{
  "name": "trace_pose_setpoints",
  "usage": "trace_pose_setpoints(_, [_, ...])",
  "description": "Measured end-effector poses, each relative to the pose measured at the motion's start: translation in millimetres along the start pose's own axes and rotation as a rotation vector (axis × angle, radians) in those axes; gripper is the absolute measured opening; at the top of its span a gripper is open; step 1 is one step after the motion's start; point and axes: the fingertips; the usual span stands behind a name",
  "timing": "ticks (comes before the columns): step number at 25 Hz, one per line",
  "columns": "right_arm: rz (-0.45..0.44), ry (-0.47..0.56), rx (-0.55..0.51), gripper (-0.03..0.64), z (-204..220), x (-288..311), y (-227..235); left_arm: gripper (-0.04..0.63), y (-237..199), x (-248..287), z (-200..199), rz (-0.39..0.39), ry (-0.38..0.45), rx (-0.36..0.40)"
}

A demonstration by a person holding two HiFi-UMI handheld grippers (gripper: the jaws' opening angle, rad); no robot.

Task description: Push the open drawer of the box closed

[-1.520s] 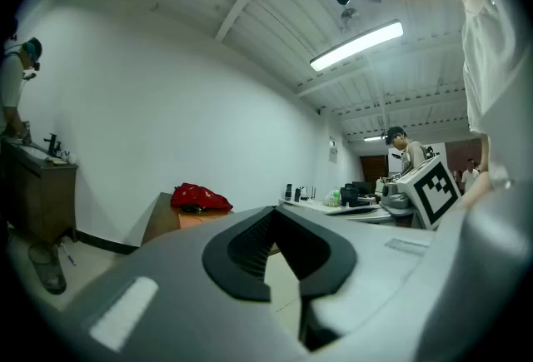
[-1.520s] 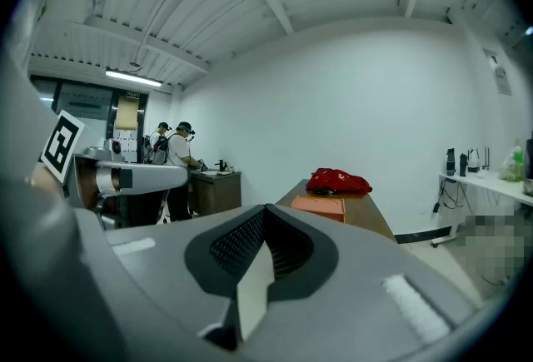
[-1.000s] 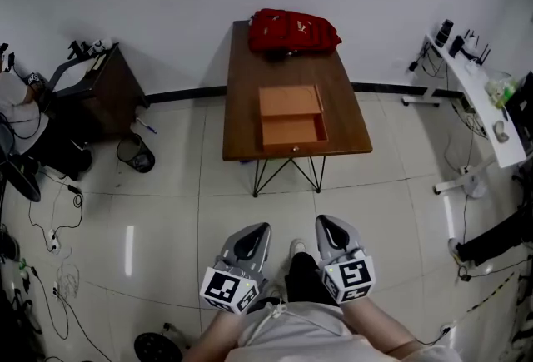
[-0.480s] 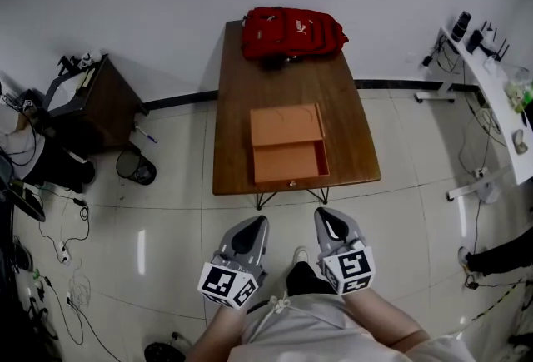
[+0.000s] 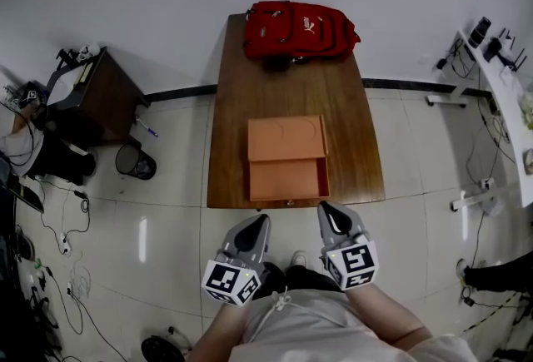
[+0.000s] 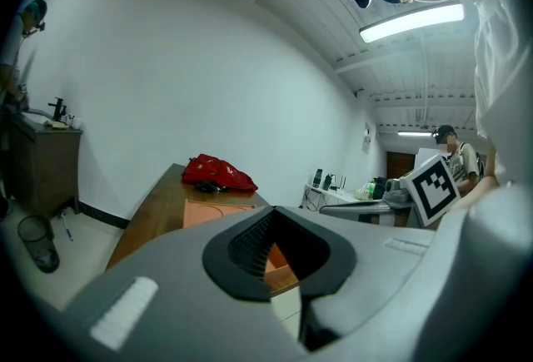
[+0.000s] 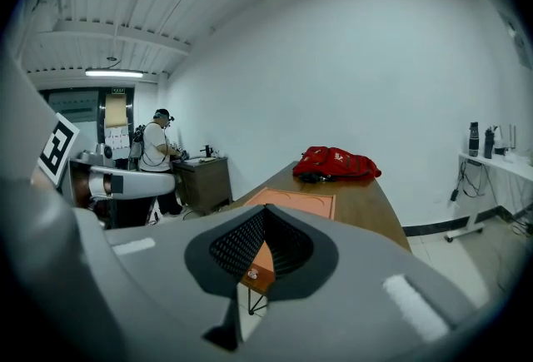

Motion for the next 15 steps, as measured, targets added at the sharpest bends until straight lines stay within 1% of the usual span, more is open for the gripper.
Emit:
trace_pose_setpoints(4, [-0.01,-0.036,0.024,0.008,10.3,17.4,3.7,0.006,-16.0,10.4,8.2,-0.015,-0.034,-0.015])
trace_pose_setpoints(7, [-0.005,-0.07,0.036,0.008,22.9,29.2,6.7,0.006,-25.3,22.5,22.0,-0.002,-0.073,-0.026])
trace_pose_setpoints(11, [0.016,-0.138,0.047,0.008,51.0,43.3,14.1,0.006,-35.9,42.9,45.1,0.029,-0.138,-0.031])
trace_pose_setpoints(13, [0.02,-0.187,0.039,0.008,69.5,49.9,16.9,0.006,-42.0,48.6,55.0,0.026,-0.158,-0.038])
trace_pose_setpoints(15, [0.028,-0.239,0.043,0.008,89.1,54.3,21.2,0.006,-47.6,52.4,69.3,0.017,-0.186,-0.061])
Point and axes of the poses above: the fingertips, and each gripper's own axes: x forward along the fingers, y to its right, z out of its underside, and after that the axes turned 7 degrees about -z, right-handed
